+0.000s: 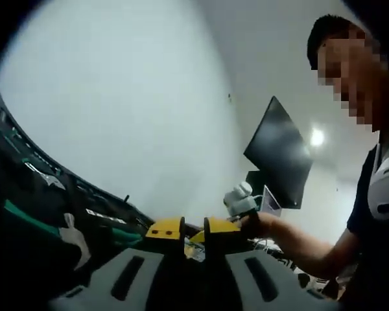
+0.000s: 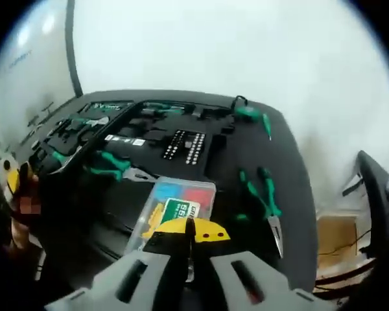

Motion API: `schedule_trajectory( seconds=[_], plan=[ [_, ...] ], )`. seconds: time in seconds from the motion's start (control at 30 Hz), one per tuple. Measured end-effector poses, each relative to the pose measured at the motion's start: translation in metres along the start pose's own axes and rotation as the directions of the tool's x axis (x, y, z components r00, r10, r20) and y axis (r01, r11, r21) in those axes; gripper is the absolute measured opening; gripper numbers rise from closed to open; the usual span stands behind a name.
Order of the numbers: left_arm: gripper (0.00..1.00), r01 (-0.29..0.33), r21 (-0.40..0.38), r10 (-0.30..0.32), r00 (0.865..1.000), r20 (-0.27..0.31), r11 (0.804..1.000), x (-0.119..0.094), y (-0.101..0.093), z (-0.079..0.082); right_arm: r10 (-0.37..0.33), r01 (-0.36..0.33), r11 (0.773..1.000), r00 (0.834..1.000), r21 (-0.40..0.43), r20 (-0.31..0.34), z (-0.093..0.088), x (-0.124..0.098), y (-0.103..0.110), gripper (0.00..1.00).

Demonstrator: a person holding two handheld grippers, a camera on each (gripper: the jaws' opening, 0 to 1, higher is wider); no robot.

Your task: Pick up the tools and put them into their designated positions in the toolbox.

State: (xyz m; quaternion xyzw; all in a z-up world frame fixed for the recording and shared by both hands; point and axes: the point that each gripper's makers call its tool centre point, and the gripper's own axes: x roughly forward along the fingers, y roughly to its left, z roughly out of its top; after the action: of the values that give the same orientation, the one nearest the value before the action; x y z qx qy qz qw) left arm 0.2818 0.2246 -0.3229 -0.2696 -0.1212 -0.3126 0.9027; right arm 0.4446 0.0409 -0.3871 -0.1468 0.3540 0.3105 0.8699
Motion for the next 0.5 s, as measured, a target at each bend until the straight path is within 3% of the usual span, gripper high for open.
schedule_trajectory(
  seconds=[0.13,0.27,0.5],
  plan=[
    [0.16,-0.011,0.031,0.012,0.999,-0.032,0.999,0.002,-0.001,-0.007,-0.01,0.01,0.999,1.0,-0.035,-0.025,-0.001,0.0,0.0,0.0],
    [0.16,-0.027,0.076,0.032,0.998,-0.062,0.997,0.004,-0.003,-0.013,0.028,-0.027,0.999,0.998,0.025,-0.049,-0.001,0.0,-0.002,0.0],
    [0.14,-0.054,0.044,0.056,0.997,-0.059,0.998,0.005,0.002,-0.01,0.096,-0.093,0.995,0.984,0.03,-0.148,-0.001,0.004,-0.001,0.0]
  ],
)
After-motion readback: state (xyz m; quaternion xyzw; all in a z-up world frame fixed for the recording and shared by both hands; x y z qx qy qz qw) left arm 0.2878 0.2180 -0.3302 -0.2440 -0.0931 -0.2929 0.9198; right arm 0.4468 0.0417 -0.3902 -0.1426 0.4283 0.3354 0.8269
